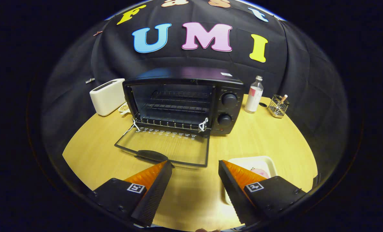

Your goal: Open the toaster oven, put the food inside, and close the toaster oven door.

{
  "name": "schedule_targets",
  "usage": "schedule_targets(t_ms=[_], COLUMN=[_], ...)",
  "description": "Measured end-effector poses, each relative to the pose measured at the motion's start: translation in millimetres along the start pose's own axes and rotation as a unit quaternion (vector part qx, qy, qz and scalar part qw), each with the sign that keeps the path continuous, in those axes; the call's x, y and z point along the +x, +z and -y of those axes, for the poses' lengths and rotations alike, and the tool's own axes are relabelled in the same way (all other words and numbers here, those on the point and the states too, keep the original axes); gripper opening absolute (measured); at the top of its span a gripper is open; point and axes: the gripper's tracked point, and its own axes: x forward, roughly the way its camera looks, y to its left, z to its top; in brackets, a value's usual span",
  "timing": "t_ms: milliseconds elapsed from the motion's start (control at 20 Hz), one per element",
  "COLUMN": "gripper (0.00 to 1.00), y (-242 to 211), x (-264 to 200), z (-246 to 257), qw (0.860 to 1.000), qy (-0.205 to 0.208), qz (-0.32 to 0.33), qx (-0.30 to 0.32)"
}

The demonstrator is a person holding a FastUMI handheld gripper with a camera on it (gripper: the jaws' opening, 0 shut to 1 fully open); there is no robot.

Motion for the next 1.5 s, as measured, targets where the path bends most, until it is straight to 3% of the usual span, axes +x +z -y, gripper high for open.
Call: schedule_targets(t_ms=[300, 750, 1050, 1500], gripper=[0.97, 1.00, 1.00, 0.99], y=[11.7, -31.7, -78.8, -110.6], x=[-18.1, -11.3, 4.3, 12.9], z=[92.0, 170.8, 181.6, 168.7], qw=[0.999, 0.985, 0.962, 0.944], qy=[-0.006, 0.050, 0.076, 0.126], qz=[-0.036, -0.122, -0.184, -0.238], qx=[0.019, 0.112, 0.188, 0.189])
